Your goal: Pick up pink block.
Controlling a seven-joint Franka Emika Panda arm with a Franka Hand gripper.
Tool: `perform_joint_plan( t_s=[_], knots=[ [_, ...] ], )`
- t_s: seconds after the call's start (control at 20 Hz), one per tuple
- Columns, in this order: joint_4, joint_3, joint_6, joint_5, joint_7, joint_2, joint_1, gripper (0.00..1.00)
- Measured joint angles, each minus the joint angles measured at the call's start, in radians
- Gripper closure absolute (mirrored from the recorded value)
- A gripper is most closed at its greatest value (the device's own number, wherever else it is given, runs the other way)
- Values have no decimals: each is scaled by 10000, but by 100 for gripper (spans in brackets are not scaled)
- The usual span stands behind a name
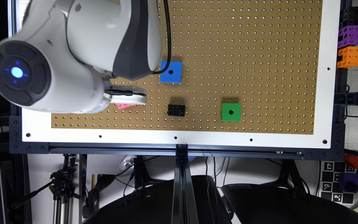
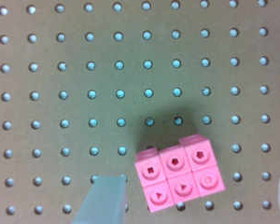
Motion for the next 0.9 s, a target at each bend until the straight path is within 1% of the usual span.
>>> perform_joint_plan(
  t_s=[0.1,0.15,0.25,0.45,0.65,0.85,0.9],
  knots=[
    [10,0,300,0,0,286,0,0],
    [17,0,369,0,0,354,-1,0],
    [42,-2,386,0,0,370,-8,0],
    [148,-4,380,-12,-6,370,-79,0],
    [165,-1,412,-13,-7,491,-84,0],
    [199,16,898,-13,-7,1025,-66,0],
    [220,18,950,-13,-7,1100,-59,0]
  ],
)
